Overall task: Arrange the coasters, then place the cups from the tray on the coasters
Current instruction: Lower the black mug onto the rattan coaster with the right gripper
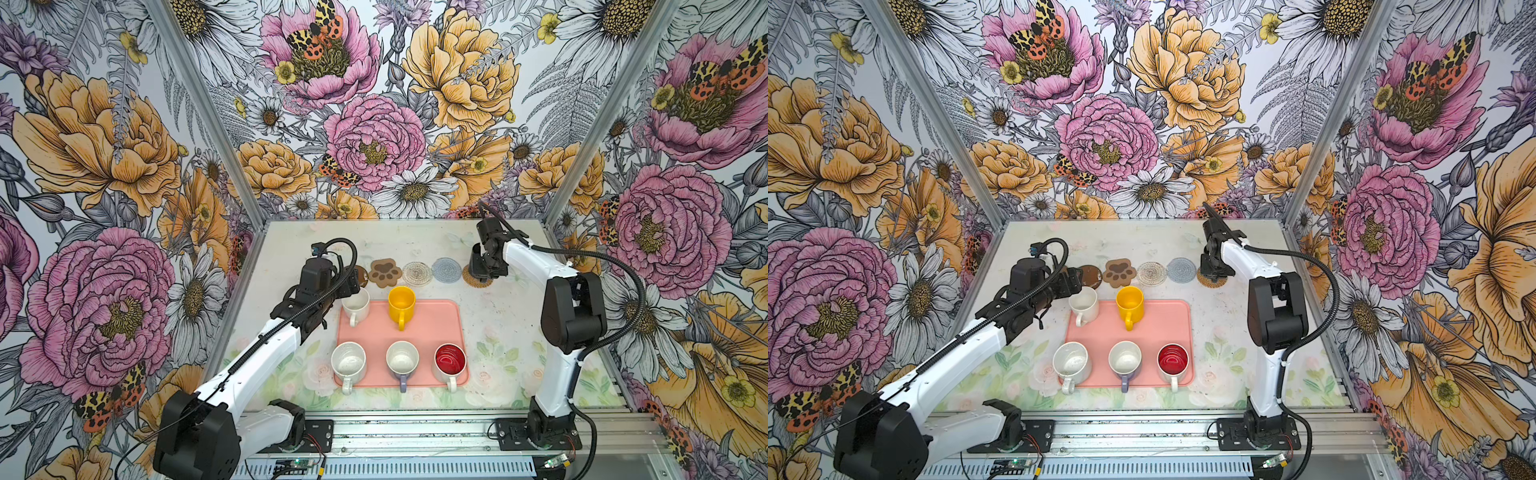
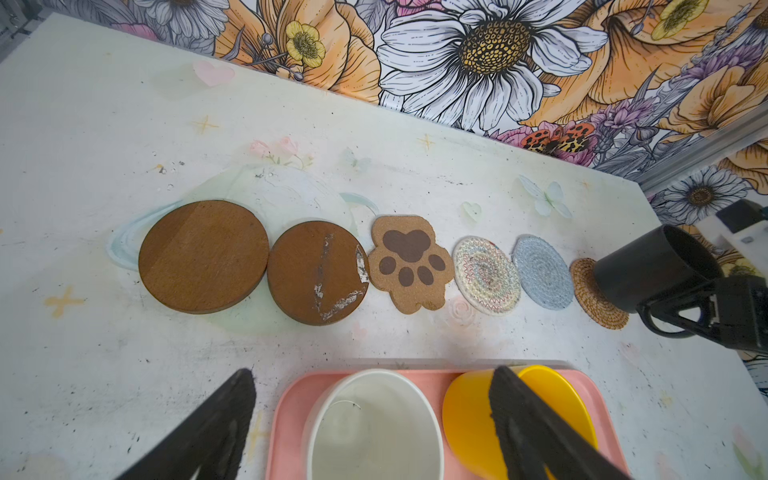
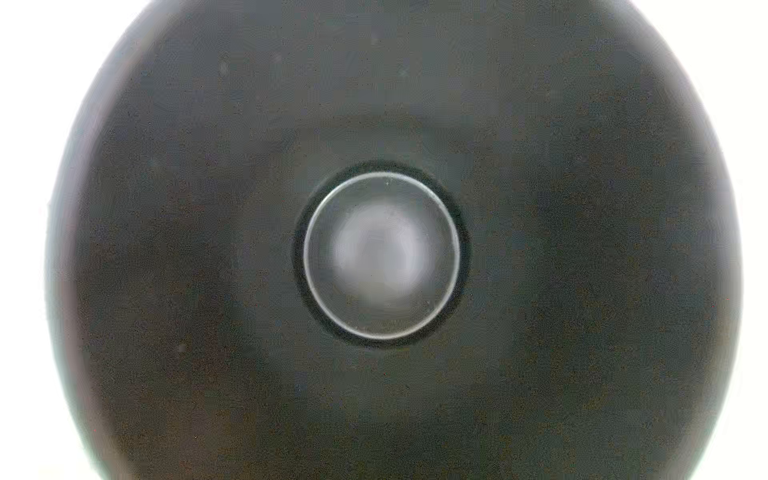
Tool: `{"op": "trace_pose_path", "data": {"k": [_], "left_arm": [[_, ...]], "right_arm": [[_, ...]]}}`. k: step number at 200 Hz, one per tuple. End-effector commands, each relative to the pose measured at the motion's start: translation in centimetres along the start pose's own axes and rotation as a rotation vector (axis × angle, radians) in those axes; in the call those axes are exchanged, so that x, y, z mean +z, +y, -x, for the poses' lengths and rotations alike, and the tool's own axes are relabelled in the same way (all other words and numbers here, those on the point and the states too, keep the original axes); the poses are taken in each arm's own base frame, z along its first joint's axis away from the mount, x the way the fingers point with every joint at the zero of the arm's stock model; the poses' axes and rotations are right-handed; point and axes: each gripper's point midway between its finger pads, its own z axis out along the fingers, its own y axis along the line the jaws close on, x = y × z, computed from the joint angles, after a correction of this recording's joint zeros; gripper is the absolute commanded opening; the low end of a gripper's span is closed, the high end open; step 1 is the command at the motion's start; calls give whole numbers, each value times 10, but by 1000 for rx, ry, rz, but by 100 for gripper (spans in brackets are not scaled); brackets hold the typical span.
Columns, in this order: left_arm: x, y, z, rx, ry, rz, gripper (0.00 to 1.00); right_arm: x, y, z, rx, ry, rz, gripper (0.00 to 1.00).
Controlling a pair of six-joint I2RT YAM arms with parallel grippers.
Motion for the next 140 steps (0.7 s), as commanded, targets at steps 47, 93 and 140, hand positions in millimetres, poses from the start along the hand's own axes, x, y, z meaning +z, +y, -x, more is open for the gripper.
{"op": "trace_pose_path", "data": {"k": [47,93,140], "left_arm": [[-3,2,1,-6,-9,-5,90],[-2,2,0,-6,-6,-5,90],[-2,3,0,-7,-6,-4,90]], "right_arm": [[4,-5,15,22,-74,-8,0],[8,-4,16,25,-78,0,0],[15,-3,10,30,-61,5,0]]}}
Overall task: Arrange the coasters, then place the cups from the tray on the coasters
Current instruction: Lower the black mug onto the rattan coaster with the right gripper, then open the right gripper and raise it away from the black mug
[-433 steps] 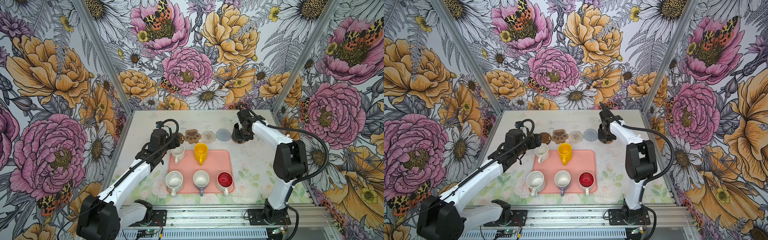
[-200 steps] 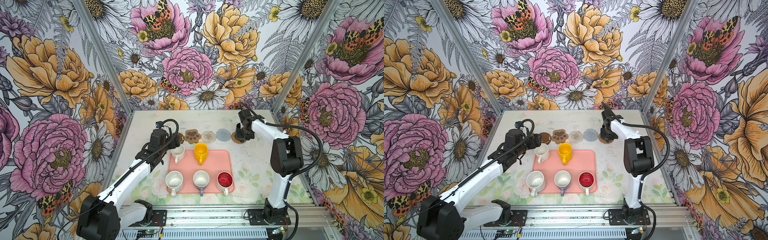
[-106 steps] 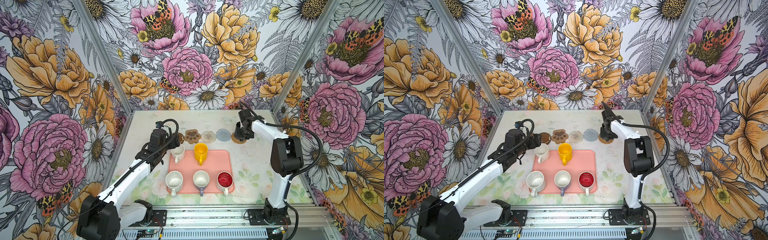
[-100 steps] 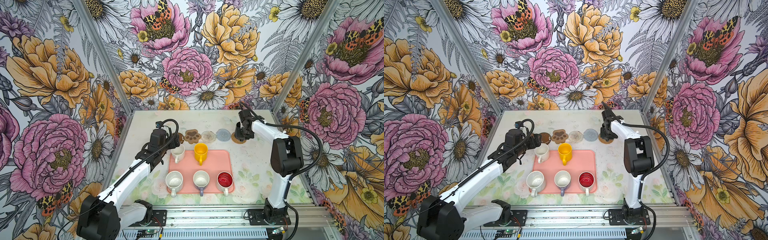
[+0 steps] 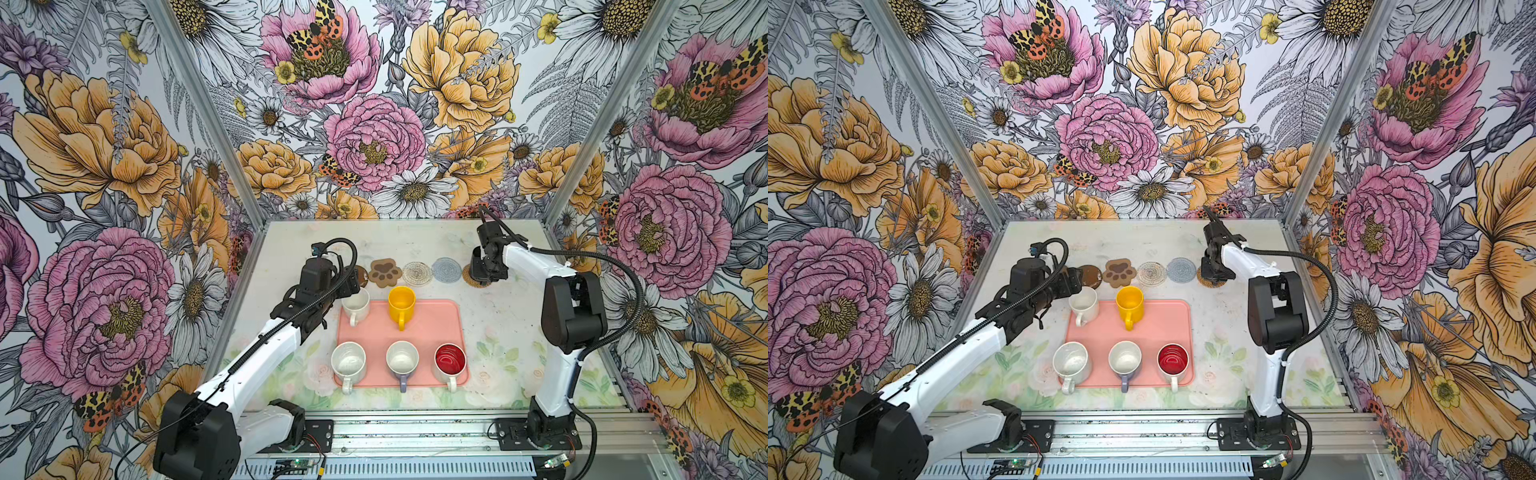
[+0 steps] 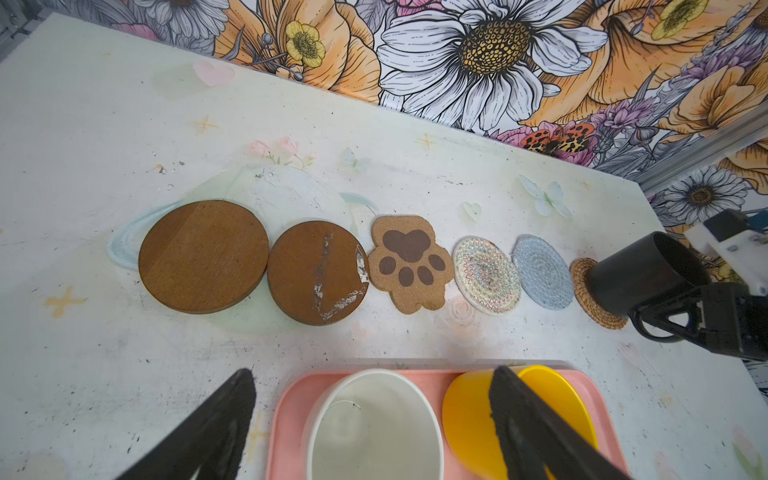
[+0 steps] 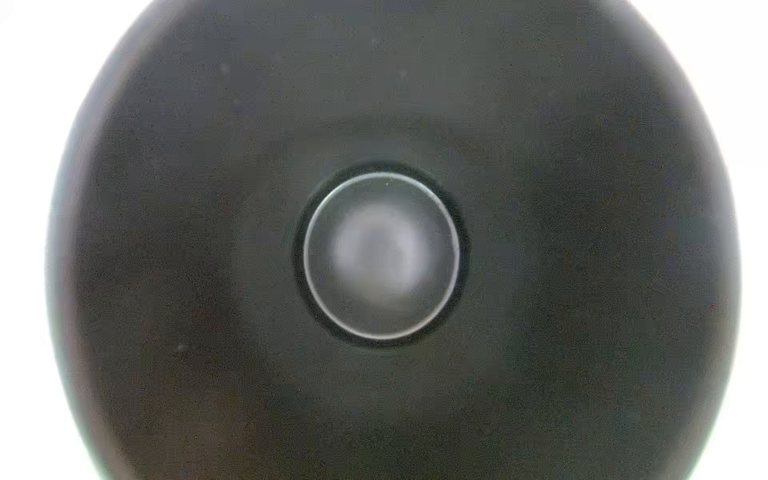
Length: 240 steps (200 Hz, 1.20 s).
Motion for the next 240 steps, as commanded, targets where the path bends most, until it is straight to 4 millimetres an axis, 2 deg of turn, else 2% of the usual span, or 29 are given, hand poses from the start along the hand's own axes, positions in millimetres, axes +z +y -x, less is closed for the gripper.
{"op": "trace_pose_path", "data": {"k": [1,57,183,240], "left_arm": [[-2,3,0,-7,-7,-5,90],[-3,4,-1,-5,-5,-1,90],[-8,6,0,-9,-13,-5,90],[-10,5,1,-12,-14,-16,90]], "right_arm": [[2,0,17,24,-64,7,0],[8,0,7,24,-42,10,0],[5,-3,-11,43,-22,19,0],[0,-4,-16,44,-28,19,30]]}}
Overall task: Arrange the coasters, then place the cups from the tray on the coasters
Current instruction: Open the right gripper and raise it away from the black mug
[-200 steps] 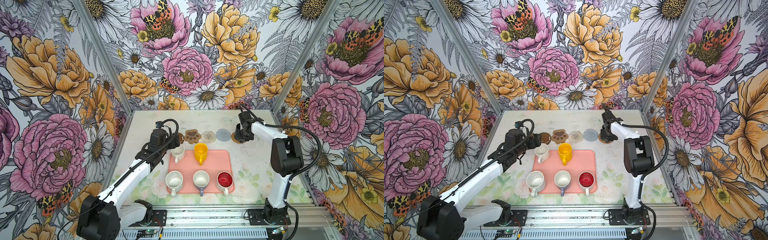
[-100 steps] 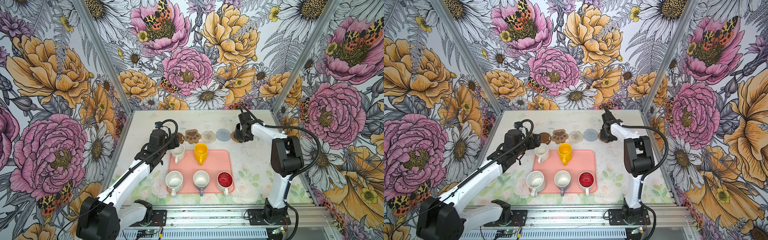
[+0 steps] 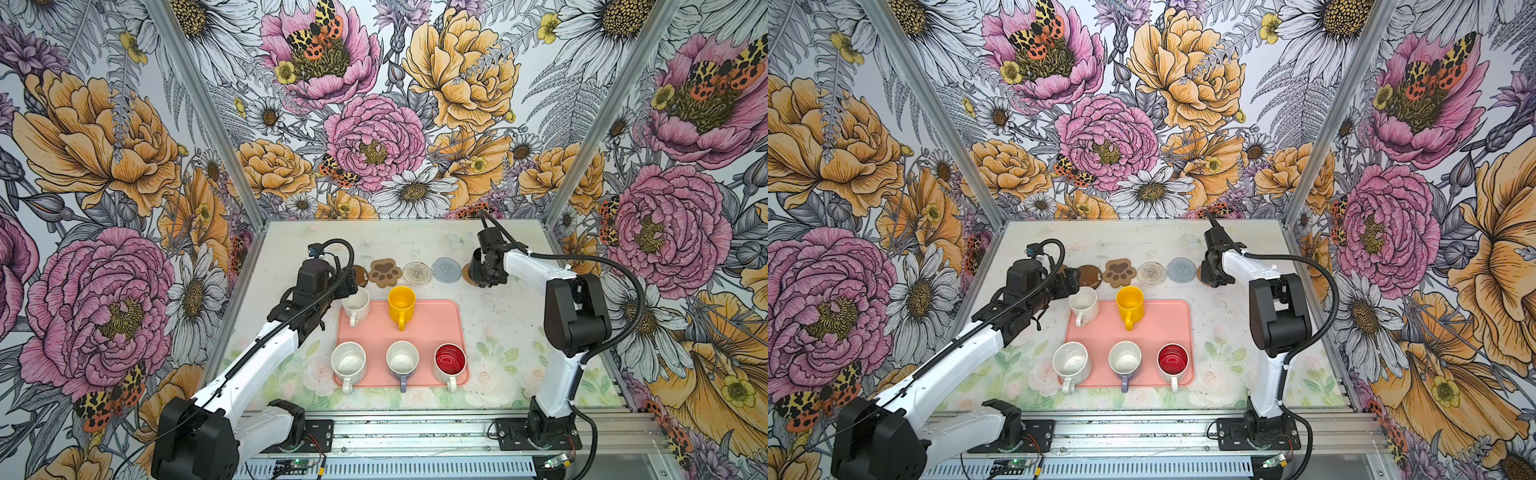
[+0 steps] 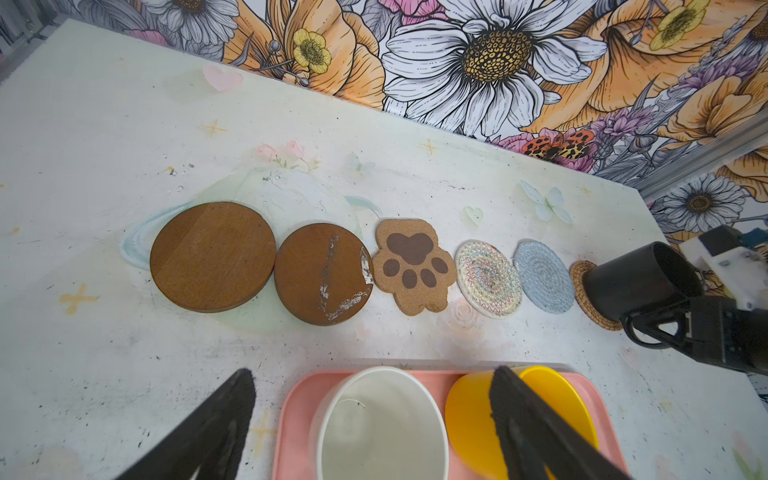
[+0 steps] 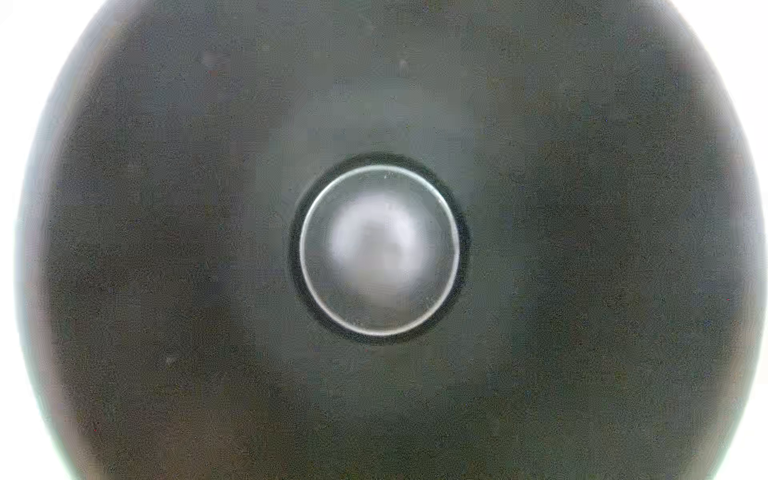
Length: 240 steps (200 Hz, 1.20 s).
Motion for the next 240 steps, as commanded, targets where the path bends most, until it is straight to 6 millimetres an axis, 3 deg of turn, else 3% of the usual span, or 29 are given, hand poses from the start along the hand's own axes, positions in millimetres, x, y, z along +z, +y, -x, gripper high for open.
{"op": "trace_pose_path", "data": {"k": [1,44,67,95,146,175,205,240], "left_arm": [[-4,0,-2,-5,1,-18,90],[-7,0,-1,-7,-5,-23,90],[-9,0,0,-7,-10,-24,90],[-9,0,0,-7,-10,-21,90],[-5,2,-2,-5,3,-10,90],[-3,4,-2,-3,13,6,90],[-5,9,-2,9,13,39,90],[-11,13,0,17,11,68,90]], "right_arm": [[-12,-4,-5,16,1,3,31],[-19,-3,-4,17,-15,11,43],[-32,-3,1,19,-49,17,47],[-64,-1,12,37,-126,48,50],[-155,2,33,102,-353,107,51],[-201,18,33,129,-498,178,52],[-225,38,24,140,-579,234,52],[-222,59,12,188,-615,274,53]]}}
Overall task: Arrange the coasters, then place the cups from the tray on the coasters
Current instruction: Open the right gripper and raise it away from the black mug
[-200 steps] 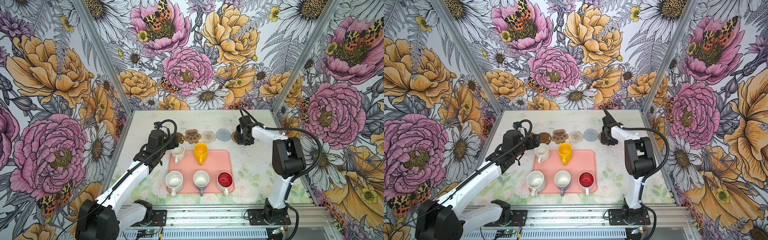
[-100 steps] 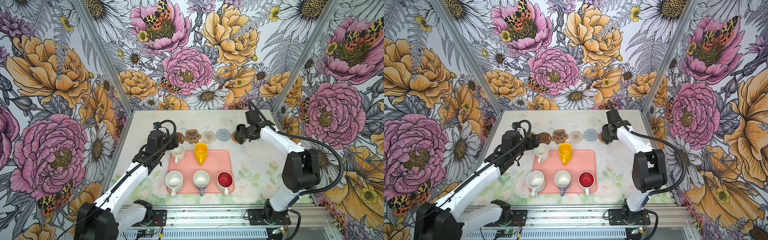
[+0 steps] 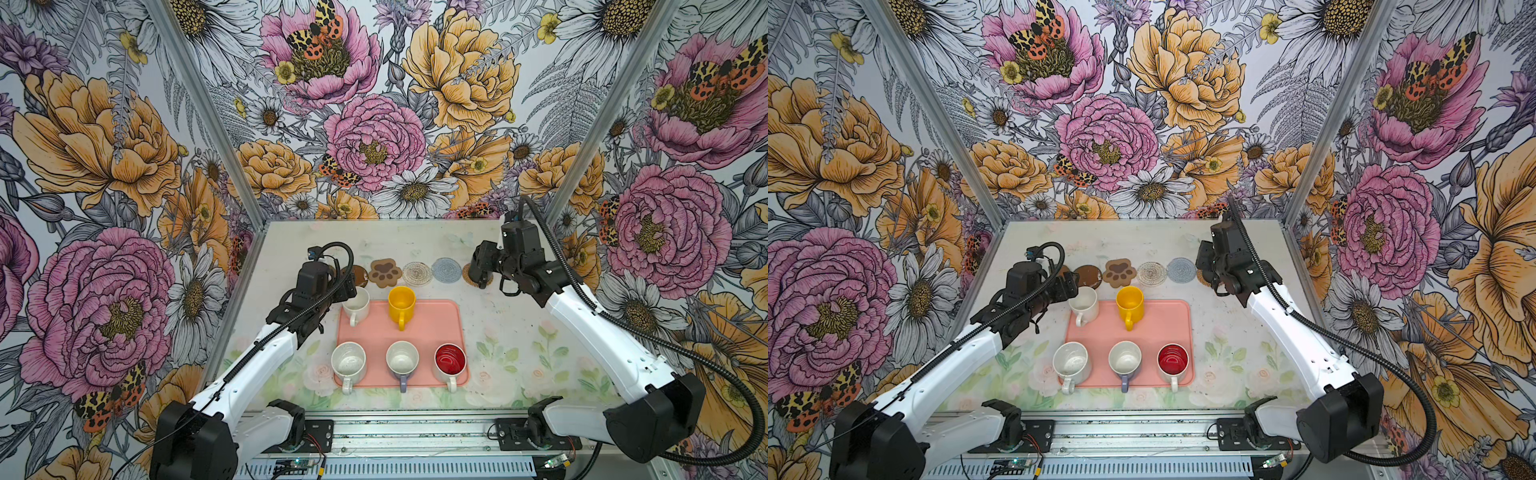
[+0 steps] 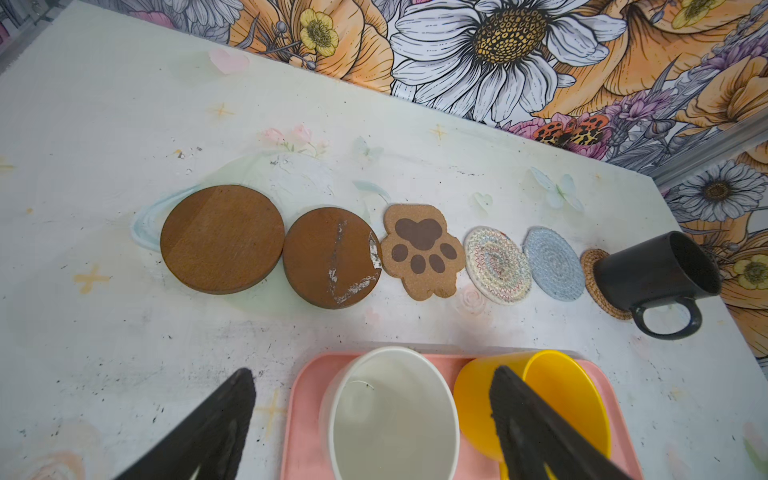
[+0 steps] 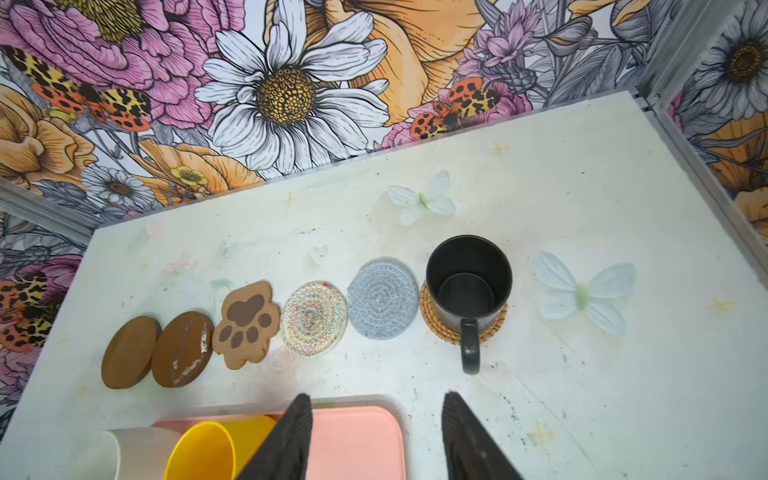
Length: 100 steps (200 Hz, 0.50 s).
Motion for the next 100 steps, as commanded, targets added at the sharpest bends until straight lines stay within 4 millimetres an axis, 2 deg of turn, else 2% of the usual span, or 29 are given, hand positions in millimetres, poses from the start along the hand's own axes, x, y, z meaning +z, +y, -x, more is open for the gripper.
{"op": "trace_pose_path", "data": {"k": [1,41,65,100], "left_arm": [[-8,6,11,10,-25,37,90],[-20,13,13,25,-39,73,90],[-25,19,14,18,-56,102,90],[-26,12,14,6,-55,84,90]], "right_arm": [[0,6,0,82,-75,-4,53],[-1,28,-13,134,-125,85,53],[-1,28,-26,140,-125,79,53],[3,28,-37,163,-133,103,53]]}}
